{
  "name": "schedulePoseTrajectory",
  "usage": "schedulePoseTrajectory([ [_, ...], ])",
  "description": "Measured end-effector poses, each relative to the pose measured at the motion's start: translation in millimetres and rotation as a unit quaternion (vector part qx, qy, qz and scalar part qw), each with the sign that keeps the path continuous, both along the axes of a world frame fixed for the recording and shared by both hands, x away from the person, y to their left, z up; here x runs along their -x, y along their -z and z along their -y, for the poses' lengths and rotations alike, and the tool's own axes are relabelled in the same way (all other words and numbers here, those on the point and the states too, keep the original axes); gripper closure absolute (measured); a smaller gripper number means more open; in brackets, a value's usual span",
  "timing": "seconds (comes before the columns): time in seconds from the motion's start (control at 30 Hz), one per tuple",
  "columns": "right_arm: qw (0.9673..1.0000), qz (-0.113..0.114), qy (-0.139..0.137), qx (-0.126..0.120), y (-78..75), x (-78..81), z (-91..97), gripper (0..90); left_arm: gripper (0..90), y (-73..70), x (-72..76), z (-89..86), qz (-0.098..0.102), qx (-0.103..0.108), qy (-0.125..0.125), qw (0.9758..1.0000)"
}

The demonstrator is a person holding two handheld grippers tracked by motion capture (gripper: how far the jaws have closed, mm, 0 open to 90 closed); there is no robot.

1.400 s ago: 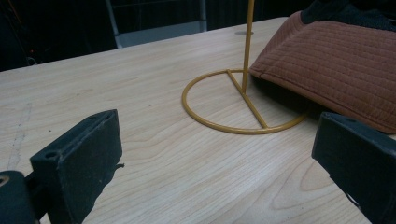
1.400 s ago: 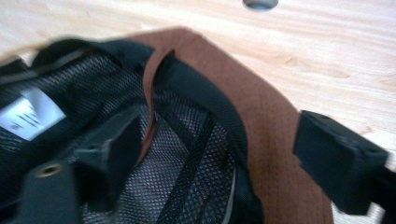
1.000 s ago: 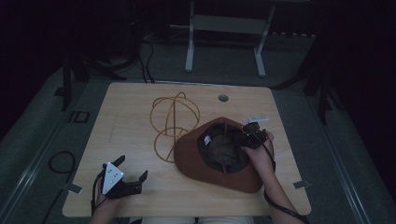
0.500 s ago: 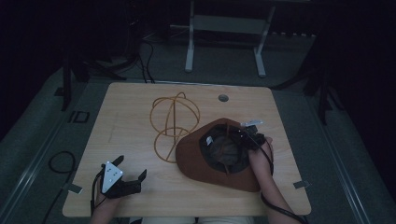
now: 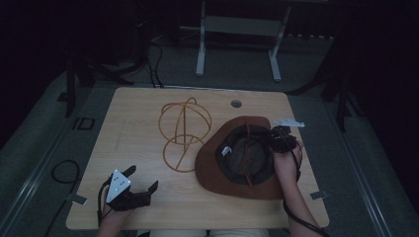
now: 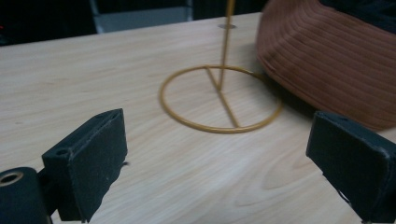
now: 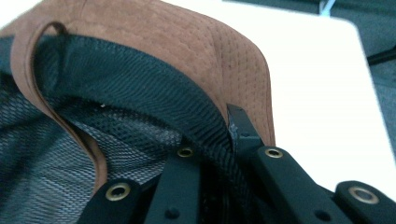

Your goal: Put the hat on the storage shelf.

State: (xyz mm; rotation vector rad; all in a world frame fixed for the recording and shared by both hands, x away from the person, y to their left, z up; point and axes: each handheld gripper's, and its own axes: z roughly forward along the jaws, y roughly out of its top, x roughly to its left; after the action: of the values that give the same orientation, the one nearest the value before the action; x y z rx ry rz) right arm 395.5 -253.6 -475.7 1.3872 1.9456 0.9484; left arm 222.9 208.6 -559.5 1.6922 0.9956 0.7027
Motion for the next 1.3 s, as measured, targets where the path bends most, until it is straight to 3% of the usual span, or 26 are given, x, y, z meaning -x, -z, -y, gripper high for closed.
schedulePoseTrajectory([
  [0.2,0.9996,0.020,0.002,-0.018,-15.3,8.8,9.7,84.6,7.2,-6.5,0.0,13.7,-0.012,-0.014,0.029,0.9994],
  [0.23,0.9994,0.023,0.001,-0.027,-17.7,12.2,12.9,84.6,8.4,-11.1,0.2,22.5,-0.012,-0.025,0.043,0.9987],
  [0.4,0.9986,0.032,0.003,-0.041,-22.3,17.6,20.5,84.7,8.5,-19.4,-1.8,37.8,-0.014,-0.025,0.064,0.9975],
  [0.53,0.9978,0.044,0.002,-0.049,-30.5,24.2,26.5,84.7,8.5,-38.6,-7.7,64.1,-0.011,-0.032,0.093,0.9950],
  [0.8,0.9962,0.063,0.003,-0.060,-42.9,35.3,37.1,84.7,10.8,-63.6,-21.4,95.5,-0.003,-0.041,0.112,0.9929],
  [0.83,0.9961,0.064,0.002,-0.061,-44.4,38.2,39.6,84.7,11.0,-70.3,-26.2,105.0,0.001,-0.043,0.122,0.9915],
  [1.0,0.9959,0.068,0.003,-0.059,-45.1,41.4,43.4,84.6,12.0,-80.0,-34.3,121.3,0.004,-0.049,0.133,0.9899],
  [1.17,0.9959,0.065,0.003,-0.063,-43.0,45.0,47.6,84.6,12.5,-87.9,-45.8,148.9,0.008,-0.057,0.161,0.9853],
  [1.3,0.9961,0.064,0.001,-0.062,-41.8,47.1,47.9,84.5,13.6,-91.4,-55.1,170.2,0.010,-0.081,0.180,0.9804],
])
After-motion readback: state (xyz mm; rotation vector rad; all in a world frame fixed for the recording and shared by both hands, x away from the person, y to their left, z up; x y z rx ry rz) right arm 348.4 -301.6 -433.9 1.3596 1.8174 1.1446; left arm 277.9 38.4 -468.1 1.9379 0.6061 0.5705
